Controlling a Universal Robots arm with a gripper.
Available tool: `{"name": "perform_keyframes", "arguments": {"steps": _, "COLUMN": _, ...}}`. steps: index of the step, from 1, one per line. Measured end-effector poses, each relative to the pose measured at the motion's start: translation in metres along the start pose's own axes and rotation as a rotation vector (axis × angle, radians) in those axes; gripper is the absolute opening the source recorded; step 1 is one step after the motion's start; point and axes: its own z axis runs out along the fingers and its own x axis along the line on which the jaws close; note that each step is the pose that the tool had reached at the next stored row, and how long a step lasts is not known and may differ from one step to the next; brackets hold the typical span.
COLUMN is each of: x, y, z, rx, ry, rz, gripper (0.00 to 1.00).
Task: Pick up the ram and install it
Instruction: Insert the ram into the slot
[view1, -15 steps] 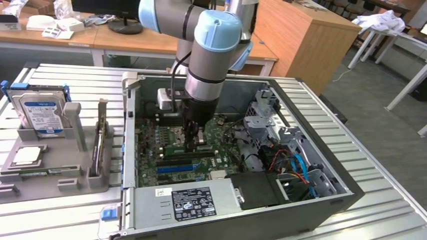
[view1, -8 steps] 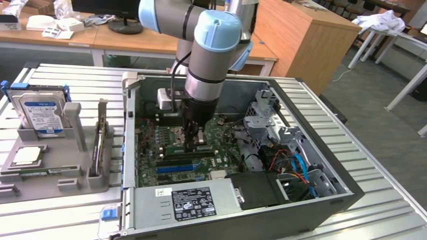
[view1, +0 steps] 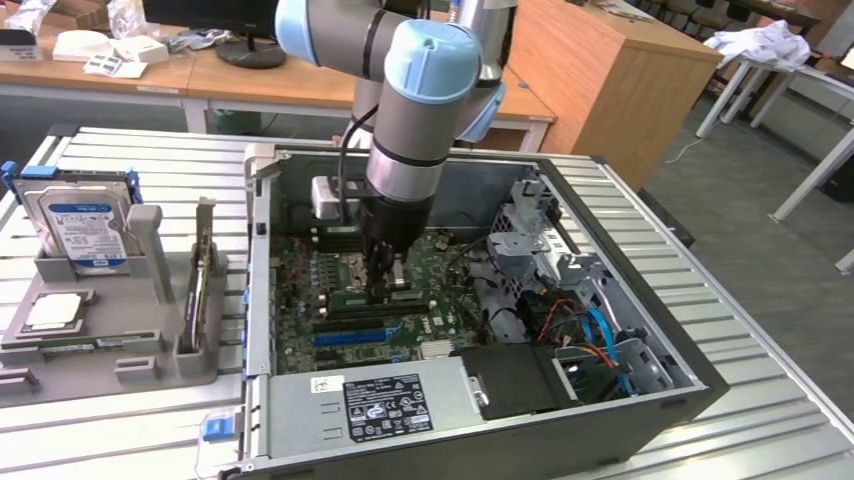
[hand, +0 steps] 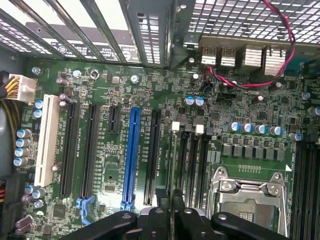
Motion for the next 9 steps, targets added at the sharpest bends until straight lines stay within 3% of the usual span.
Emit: {"name": "perform_keyframes", "arguments": {"steps": 9, "x": -0.0012, "y": -0.0002, "z": 0.0027, "rx": 0.0001, "ry": -0.0001, "rz": 0.0, "gripper": 0.13}}
